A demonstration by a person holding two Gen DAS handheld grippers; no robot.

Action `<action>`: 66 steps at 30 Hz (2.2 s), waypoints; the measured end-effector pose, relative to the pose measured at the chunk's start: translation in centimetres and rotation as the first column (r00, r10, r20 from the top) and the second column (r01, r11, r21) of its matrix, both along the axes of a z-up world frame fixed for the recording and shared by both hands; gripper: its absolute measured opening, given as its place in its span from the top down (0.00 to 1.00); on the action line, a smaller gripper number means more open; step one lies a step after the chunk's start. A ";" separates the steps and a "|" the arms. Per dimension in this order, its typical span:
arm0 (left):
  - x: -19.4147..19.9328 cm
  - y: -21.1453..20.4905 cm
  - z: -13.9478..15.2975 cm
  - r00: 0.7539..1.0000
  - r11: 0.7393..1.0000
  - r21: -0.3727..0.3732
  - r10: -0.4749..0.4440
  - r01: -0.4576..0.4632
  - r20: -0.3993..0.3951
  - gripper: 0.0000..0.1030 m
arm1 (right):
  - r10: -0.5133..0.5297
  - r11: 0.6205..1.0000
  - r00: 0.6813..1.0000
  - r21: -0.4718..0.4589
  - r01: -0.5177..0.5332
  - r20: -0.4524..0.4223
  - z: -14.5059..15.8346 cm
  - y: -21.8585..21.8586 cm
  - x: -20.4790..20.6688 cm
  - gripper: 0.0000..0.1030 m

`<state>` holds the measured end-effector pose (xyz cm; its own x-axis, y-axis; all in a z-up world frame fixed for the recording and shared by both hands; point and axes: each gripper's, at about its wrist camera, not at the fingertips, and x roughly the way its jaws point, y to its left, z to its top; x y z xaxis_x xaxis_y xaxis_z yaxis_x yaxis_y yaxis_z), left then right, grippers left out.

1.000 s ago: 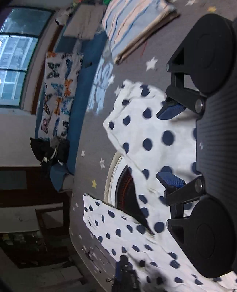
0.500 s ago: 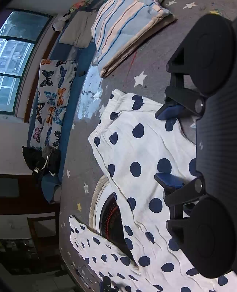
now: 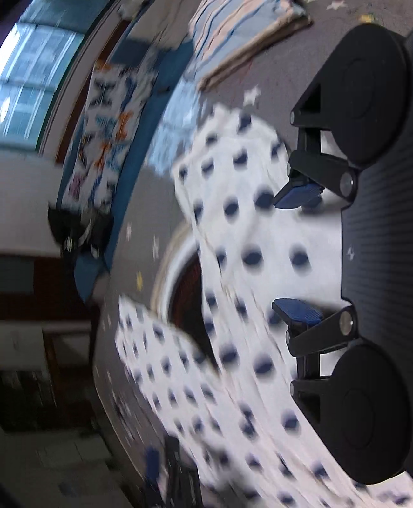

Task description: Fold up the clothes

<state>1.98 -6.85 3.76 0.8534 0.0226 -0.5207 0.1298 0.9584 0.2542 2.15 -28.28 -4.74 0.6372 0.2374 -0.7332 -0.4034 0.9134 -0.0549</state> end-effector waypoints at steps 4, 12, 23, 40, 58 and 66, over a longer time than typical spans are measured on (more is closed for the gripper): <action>-3.5 -1.0 0.2 0.997 0.997 0.010 -0.076 0.076 -0.001 0.48 | 0.090 0.996 0.996 0.004 -0.090 -0.015 0.2 2.3 -3.0 0.37; -9.8 -1.1 -1.0 0.992 0.992 -0.013 -0.125 0.124 -0.026 0.48 | 0.159 0.987 0.987 -0.014 -0.160 -0.033 -1.0 4.4 -8.4 0.37; -14.0 0.9 -2.7 0.997 0.998 -0.032 -0.061 0.059 -0.052 0.48 | 0.138 0.988 0.990 -0.066 -0.139 -0.011 -1.4 3.1 -12.5 0.36; -15.9 1.5 -2.8 0.997 0.999 -0.031 -0.037 0.035 -0.066 0.47 | 0.247 0.968 0.969 -0.042 -0.246 -0.001 -1.3 6.9 -14.0 0.31; -16.7 0.1 -2.6 0.994 0.996 0.001 -0.087 0.087 -0.067 0.34 | 0.258 0.966 0.966 -0.013 -0.258 0.003 -1.0 6.1 -15.8 0.29; -16.9 -0.6 -0.8 0.992 0.993 0.006 -0.121 0.121 -0.031 0.34 | 0.200 0.977 0.980 0.075 -0.200 -0.003 0.7 3.4 -15.5 0.29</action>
